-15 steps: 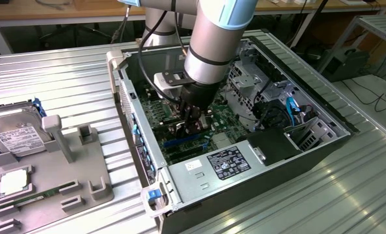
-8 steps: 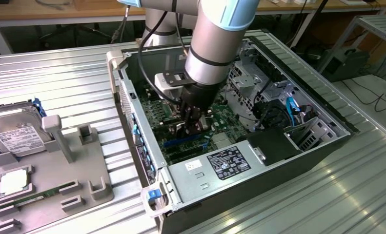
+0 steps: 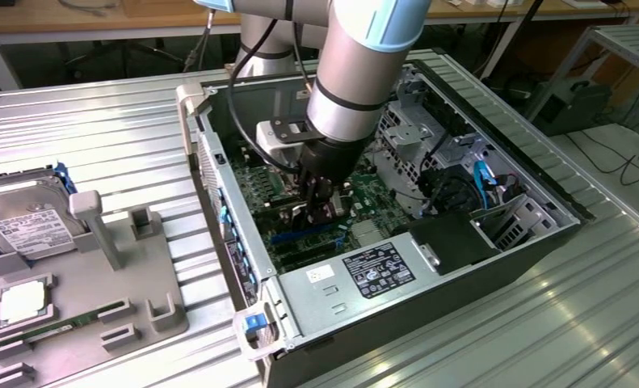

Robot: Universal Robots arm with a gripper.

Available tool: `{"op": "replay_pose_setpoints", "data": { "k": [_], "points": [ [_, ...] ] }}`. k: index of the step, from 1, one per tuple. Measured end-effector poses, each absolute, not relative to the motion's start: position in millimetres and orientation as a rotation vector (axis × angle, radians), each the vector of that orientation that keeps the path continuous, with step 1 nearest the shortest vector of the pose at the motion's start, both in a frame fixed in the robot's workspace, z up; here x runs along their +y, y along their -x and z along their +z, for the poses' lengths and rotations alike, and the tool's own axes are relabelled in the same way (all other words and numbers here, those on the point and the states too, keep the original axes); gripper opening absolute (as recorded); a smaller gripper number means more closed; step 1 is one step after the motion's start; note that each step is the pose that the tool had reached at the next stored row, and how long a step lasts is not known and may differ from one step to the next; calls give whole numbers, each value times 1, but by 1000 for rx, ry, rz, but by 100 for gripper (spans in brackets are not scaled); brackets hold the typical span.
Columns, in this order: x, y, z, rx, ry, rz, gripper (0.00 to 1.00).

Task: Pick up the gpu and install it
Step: 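Insert the gpu into the slot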

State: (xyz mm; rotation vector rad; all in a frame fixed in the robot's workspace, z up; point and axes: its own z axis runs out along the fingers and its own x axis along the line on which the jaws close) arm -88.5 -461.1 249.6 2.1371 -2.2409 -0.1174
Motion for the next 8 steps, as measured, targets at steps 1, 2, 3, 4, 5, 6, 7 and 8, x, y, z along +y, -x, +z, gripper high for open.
{"op": "replay_pose_setpoints", "data": {
  "k": [1, 2, 3, 4, 5, 6, 7, 8],
  "points": [
    [-461, 88, 250, -2241, -2137, -117, 28],
    [-461, 88, 250, -2241, -2137, -118, 28],
    [-461, 88, 251, -2241, -2137, -117, 28],
    [-461, 88, 251, -2241, -2137, -117, 28],
    [-461, 88, 252, -2241, -2137, -117, 28],
    [-461, 88, 252, -2241, -2137, -117, 28],
    [-461, 88, 252, -2241, -2137, -117, 28],
    [-461, 88, 252, -2241, -2137, -117, 28]
  ]
}}
